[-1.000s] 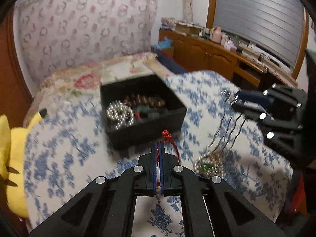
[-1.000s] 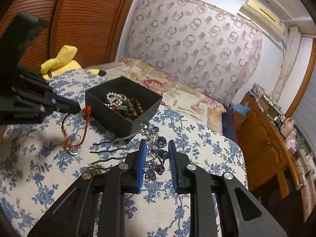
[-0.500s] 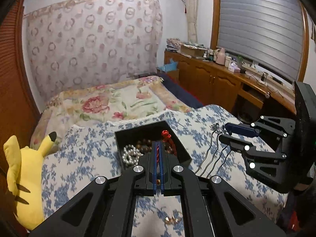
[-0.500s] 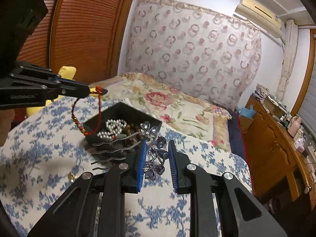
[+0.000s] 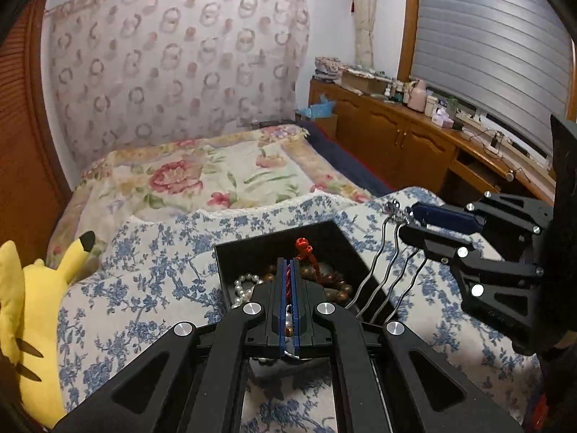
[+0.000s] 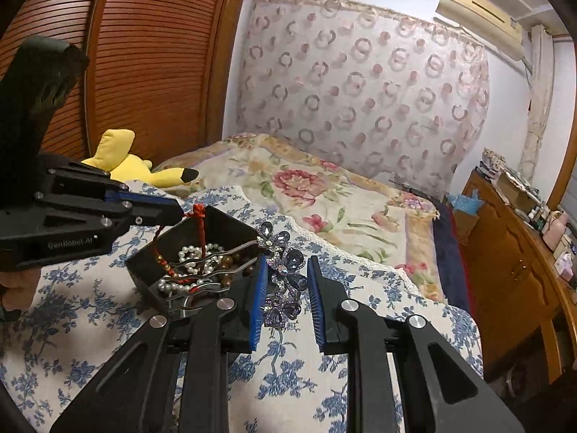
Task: Organize jewelry
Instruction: 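Carry both items over the black box and open the left tool to drop the bracelet, then open the right tool to drop the hair comb into the black box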
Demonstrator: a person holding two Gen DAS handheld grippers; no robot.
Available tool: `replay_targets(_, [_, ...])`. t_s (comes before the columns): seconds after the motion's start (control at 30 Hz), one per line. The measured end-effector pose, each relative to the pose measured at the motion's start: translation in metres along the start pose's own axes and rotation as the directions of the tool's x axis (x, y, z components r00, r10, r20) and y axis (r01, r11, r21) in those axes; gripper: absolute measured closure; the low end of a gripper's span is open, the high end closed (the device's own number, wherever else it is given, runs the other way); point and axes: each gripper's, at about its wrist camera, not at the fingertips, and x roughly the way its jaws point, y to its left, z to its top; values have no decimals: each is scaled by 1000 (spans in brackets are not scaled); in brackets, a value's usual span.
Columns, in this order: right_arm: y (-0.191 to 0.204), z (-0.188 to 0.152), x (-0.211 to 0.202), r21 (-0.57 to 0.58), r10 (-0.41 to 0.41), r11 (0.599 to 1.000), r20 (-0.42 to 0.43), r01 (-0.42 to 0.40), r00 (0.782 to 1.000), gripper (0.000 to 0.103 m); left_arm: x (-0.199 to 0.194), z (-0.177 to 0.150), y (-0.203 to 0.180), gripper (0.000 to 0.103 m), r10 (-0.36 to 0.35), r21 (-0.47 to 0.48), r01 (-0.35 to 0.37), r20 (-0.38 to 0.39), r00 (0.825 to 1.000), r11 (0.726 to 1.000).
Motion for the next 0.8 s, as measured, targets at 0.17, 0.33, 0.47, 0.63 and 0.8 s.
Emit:
replay_targets(0.17, [3, 2, 16, 0, 43, 999, -12, -43, 999, 79, 15, -3, 8, 99, 15, -9, -16, -29, 999, 1000])
replay_targets(0.33, [6, 3, 32, 1, 82, 997, -27, -82, 996, 79, 6, -7, 20, 69, 30, -48, -30, -3, 1000, 998])
replay_targets(0.47, [8, 1, 44, -1, 98, 995, -46, -98, 994, 79, -7, -12, 30, 51, 62, -71, -61, 15, 998, 996])
replay_targets(0.63, [18, 2, 56, -14, 113, 993, -69, -114, 991, 79, -23, -26, 43, 25, 108, -114, -104, 31, 994, 988])
replay_targets(0.8, [26, 2, 62, -36, 130, 990, -94, -134, 987, 78, -34, -45, 50, 12, 156, -127, -152, 22, 987, 980])
